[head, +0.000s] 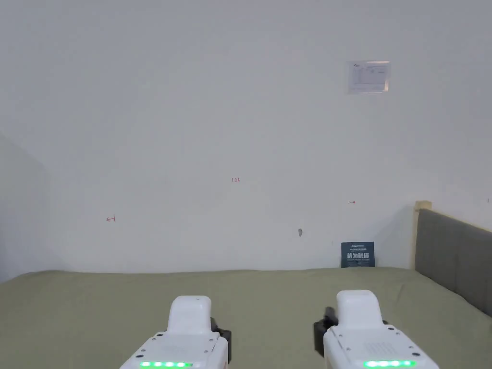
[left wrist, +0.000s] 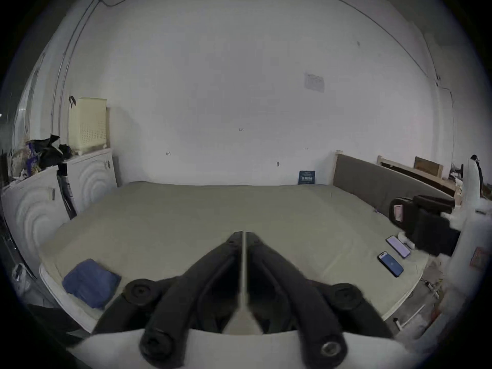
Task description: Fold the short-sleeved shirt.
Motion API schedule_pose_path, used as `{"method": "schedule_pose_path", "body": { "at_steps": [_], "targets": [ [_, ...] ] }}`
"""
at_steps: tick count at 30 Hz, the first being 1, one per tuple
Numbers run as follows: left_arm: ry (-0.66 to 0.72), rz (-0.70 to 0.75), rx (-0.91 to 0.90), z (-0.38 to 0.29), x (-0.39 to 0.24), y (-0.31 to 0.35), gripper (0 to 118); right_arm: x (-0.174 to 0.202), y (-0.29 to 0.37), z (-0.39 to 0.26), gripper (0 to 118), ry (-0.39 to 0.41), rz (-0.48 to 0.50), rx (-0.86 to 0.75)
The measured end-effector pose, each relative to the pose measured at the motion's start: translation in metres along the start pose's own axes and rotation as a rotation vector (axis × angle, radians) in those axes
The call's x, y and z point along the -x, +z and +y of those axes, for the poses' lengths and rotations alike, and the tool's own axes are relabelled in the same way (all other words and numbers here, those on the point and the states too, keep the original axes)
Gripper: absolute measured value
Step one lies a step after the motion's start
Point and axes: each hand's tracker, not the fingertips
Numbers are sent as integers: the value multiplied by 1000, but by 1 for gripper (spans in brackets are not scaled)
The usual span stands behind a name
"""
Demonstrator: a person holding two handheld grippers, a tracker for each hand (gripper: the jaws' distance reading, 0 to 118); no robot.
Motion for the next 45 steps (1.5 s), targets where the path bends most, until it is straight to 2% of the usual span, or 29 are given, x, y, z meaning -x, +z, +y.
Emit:
{"method": "schedule_pose_path", "body": {
  "at_steps": [1, 2, 3, 4, 5, 9, 13, 20, 32, 36, 42, 45],
  "targets": [
    [-9, 22, -23, -2, 0, 1, 69, 3, 6, -4, 73, 34, -37, -27],
    [-20, 78, -56, -4, 0, 2, 69, 7, 9, -7, 73, 51, -94, -43],
    [-8, 90, -74, -7, 2, 2, 115, 11, 9, -9, 77, 22, -81, -89],
    [-11, 58, -85, -12, 0, 13, 118, 12, 11, -12, 77, 0, -43, -114],
    [44, 78, -131, -13, 2, 21, 118, 9, 10, -17, 77, -21, -7, -132],
    [47, 94, -176, -17, 1, 16, 118, 9, 16, -27, 77, -56, 5, -129],
    [-11, 112, -145, -14, 2, 13, 118, 4, 19, -26, 77, -46, 19, -88],
    [16, 120, -131, -4, 7, 10, 118, -10, 22, -14, 77, -2, 12, -81],
    [24, 113, -109, -7, 24, 4, 118, -29, -2, -11, 77, -132, 7, -16],
    [38, 113, -84, -11, 30, -6, 118, -31, -14, -22, 77, -98, 62, 26],
    [69, 136, -48, -14, 34, -14, 118, -21, -14, -24, 77, -26, 81, -12],
    [59, 126, -43, -16, 32, -19, 118, -20, -15, -22, 77, -29, 92, -23]
  ]
}}
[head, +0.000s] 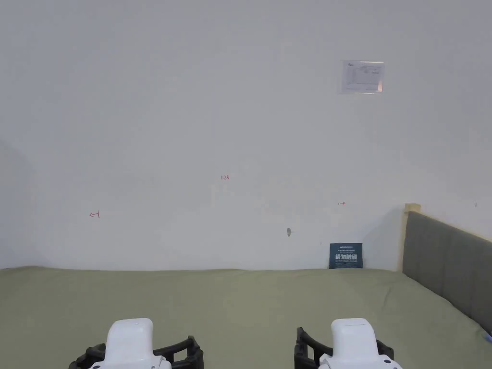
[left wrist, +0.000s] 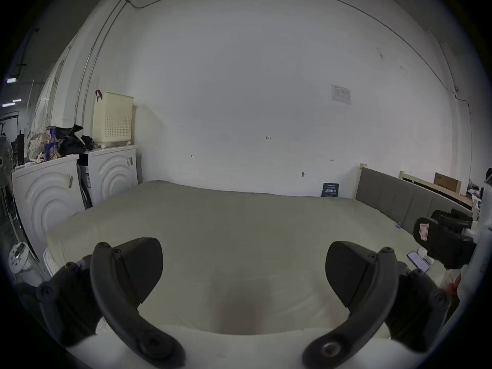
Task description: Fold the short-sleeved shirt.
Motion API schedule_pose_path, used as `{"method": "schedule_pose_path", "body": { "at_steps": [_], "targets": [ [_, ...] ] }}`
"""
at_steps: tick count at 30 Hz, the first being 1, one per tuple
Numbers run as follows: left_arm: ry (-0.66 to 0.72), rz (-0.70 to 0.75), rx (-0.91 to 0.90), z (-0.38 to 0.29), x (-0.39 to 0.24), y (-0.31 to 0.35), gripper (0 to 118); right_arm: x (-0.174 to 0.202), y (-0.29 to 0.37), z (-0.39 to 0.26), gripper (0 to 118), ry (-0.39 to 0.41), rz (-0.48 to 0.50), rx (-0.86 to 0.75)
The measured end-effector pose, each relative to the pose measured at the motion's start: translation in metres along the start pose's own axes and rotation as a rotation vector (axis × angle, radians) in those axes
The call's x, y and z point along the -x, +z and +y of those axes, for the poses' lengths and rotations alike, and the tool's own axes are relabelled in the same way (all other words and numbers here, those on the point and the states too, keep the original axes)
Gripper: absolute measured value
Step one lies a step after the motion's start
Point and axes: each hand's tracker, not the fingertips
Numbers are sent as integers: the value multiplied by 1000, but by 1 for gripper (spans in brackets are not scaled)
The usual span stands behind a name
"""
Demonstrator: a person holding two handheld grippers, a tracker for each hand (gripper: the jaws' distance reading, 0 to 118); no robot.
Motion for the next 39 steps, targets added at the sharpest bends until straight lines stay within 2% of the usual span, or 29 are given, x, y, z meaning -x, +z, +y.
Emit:
{"method": "schedule_pose_path", "body": {
  "at_steps": [4, 9, 11, 14, 22, 29, 36, 38, 39],
  "targets": [
    [-9, -5, 14, -1, -4, -5, 118, -4, 1, 6, 77, -75, 0, -27],
    [-13, -22, 30, 0, -9, -7, 118, -18, -2, 15, 77, -157, 53, 21],
    [-22, -18, 26, 3, -10, -6, 118, -19, -1, 17, 77, -155, 29, 13],
    [-23, -22, 24, 9, -11, -6, 118, -17, 0, 19, 77, -111, -25, 5],
    [-26, -8, 19, 18, -10, -4, 118, -20, 0, 20, 77, -136, 17, 49],
    [-22, -2, 15, 23, -8, -2, 118, -20, 4, 35, 77, -157, -12, 39],
    [-18, -7, 18, 29, -8, -4, 118, -18, -4, 39, 77, -129, 10, 64],
    [-18, -20, 30, 29, -9, -5, 118, -18, -9, 37, 77, -120, 61, 128],
    [-17, -28, 40, 29, -9, -6, 118, -19, -10, 36, 77, -141, 95, 150]
  ]
}}
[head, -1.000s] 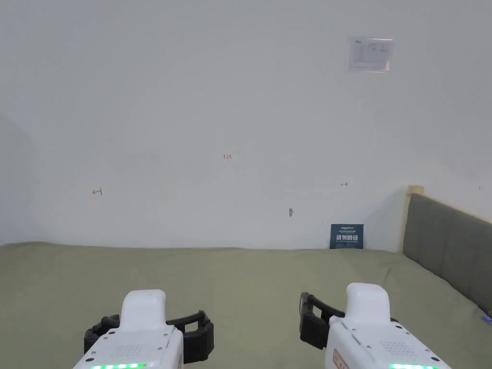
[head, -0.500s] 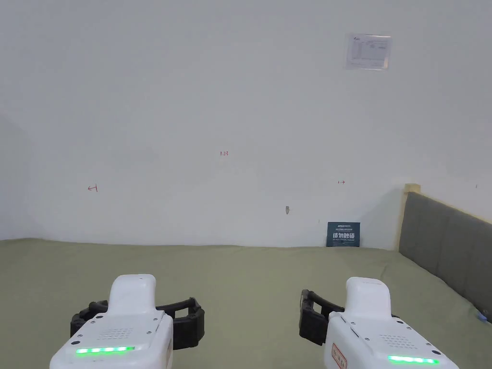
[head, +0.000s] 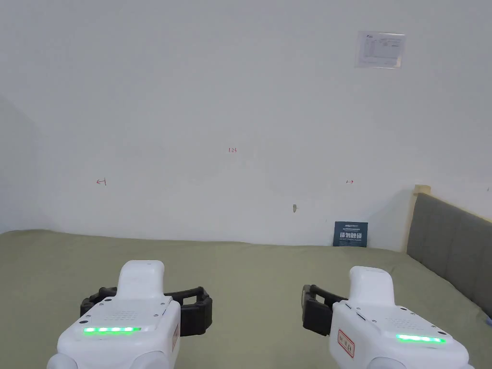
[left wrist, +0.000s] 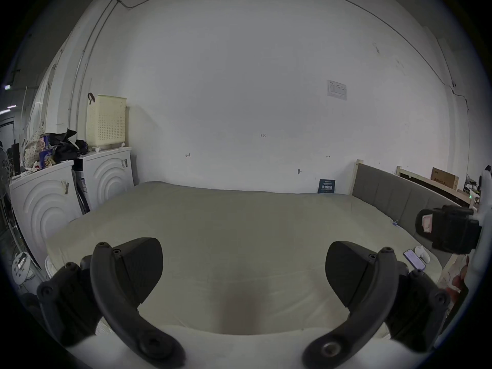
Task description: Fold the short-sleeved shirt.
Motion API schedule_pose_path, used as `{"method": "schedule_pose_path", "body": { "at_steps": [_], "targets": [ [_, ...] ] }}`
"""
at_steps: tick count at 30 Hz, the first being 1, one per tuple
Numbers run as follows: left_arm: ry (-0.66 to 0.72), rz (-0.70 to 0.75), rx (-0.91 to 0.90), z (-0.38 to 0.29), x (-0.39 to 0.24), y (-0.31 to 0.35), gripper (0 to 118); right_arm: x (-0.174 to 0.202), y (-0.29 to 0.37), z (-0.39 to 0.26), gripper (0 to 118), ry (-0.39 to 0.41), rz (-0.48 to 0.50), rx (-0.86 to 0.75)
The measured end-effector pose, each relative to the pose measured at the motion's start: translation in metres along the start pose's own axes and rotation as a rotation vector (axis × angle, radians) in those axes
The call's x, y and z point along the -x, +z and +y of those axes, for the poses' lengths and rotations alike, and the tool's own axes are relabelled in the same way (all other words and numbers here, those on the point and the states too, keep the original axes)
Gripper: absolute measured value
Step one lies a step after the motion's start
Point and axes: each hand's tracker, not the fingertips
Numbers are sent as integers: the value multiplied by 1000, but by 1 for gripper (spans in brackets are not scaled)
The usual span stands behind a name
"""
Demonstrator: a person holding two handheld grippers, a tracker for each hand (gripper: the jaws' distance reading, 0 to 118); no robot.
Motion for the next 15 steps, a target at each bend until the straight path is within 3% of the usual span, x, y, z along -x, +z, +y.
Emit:
{"method": "schedule_pose_path", "body": {
  "at_steps": [9, 15],
  "targets": [
    [2, 1, 18, 1, 1, -4, 118, 5, -8, 2, 77, 0, -16, 37],
    [-4, -5, 24, 3, 2, -7, 118, 6, -8, 7, 77, -37, 31, 40]
  ]
}}
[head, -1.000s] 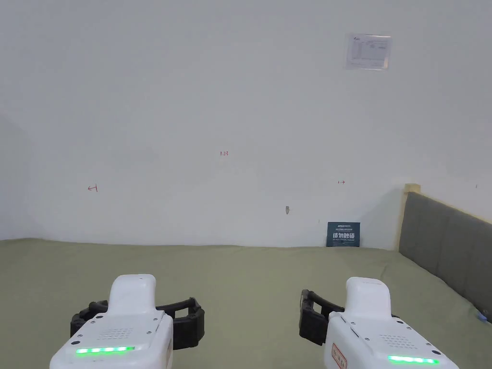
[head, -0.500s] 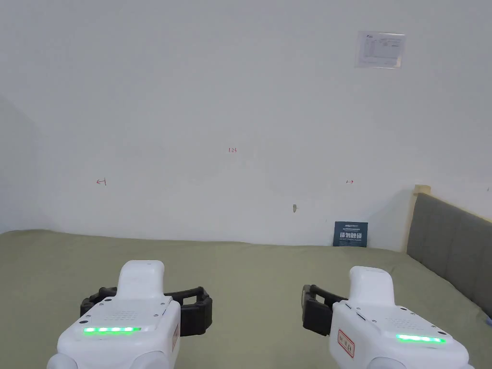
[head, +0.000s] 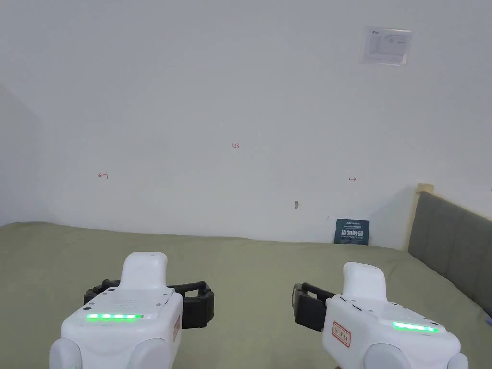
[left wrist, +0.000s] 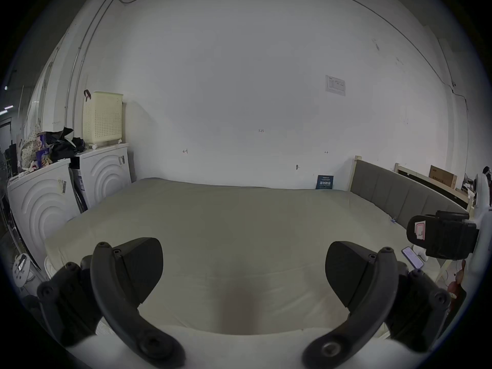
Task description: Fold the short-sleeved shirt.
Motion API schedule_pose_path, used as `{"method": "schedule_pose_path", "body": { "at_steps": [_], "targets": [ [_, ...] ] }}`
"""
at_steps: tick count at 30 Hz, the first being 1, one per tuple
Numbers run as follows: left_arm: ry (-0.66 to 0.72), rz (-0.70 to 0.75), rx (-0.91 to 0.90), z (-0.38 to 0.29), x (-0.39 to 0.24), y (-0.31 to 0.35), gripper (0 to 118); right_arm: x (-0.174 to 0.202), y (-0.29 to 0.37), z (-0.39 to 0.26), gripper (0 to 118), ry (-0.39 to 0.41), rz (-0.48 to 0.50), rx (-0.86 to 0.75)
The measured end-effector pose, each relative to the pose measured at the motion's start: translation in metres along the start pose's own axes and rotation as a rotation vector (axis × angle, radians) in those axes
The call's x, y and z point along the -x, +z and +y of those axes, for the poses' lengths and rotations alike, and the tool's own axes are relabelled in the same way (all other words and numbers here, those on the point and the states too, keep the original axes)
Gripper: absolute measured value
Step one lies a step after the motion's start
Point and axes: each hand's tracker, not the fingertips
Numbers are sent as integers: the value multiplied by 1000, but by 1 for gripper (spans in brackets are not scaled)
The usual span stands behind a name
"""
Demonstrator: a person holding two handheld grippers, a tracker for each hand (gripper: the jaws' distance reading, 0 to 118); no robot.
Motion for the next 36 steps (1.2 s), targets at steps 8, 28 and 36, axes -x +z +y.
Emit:
{"method": "schedule_pose_path", "body": {
  "at_steps": [8, 28, 36],
  "targets": [
    [24, 2, 4, 2, 7, -4, 118, 1, -9, -1, 77, -9, -11, 40],
    [51, -4, 46, -4, 12, -10, 118, -5, -27, -19, 77, -46, 9, 88],
    [28, 11, 53, -10, 13, -21, 118, 12, -21, -29, 77, 164, -94, -68]
  ]
}}
